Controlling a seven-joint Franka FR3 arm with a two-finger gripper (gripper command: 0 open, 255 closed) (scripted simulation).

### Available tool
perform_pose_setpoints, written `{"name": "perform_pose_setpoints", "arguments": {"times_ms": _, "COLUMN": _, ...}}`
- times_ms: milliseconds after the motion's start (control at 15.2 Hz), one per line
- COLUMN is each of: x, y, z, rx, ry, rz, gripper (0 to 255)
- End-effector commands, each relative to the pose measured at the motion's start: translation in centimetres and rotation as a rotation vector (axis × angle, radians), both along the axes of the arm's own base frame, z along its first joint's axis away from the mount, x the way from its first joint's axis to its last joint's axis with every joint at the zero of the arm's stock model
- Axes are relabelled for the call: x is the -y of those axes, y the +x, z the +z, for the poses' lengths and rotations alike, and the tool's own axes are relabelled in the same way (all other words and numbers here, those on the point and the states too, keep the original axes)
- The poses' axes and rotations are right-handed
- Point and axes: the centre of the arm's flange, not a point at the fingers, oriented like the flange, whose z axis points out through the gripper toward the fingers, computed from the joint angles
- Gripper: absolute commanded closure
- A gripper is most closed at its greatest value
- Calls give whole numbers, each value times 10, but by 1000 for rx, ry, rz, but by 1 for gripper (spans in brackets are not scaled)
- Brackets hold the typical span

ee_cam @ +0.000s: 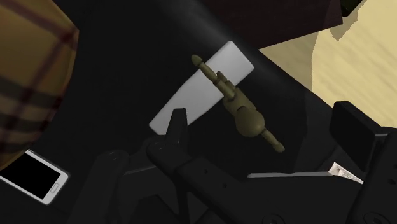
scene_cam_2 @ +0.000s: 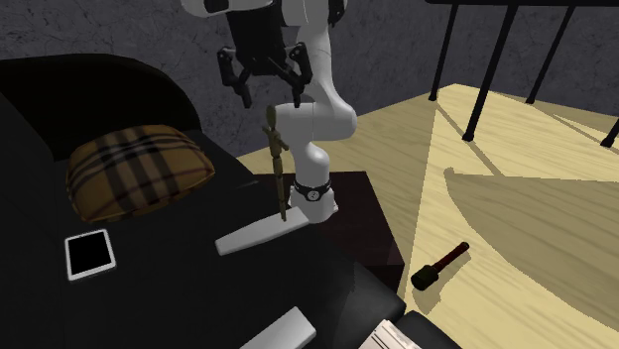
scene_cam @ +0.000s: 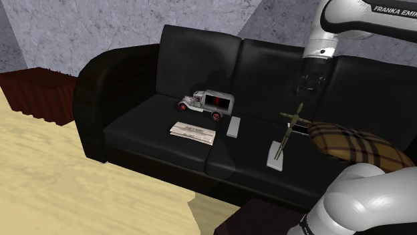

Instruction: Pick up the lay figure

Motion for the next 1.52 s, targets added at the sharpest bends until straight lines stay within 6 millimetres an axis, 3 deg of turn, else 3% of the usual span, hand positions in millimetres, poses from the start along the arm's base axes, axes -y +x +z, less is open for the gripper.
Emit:
{"name": "perform_pose_setpoints", "arguments": {"times_ms": 0, "x": 0, "y": 0, "z": -4, "rx": 0, "ry": 0, "rz": 0, "gripper": 0}}
{"name": "perform_pose_setpoints", "arguments": {"times_ms": 66, "x": 0, "y": 0, "z": -4, "rx": 0, "ry": 0, "rz": 0, "gripper": 255}}
{"name": "perform_pose_setpoints", "arguments": {"times_ms": 660, "x": 0, "y": 0, "z": -4, "rx": 0, "ry": 0, "rz": 0, "gripper": 255}}
{"name": "perform_pose_setpoints", "arguments": {"times_ms": 1452, "x": 0, "y": 0, "z": 60, "rx": 0, "ry": 0, "rz": 0, "gripper": 255}}
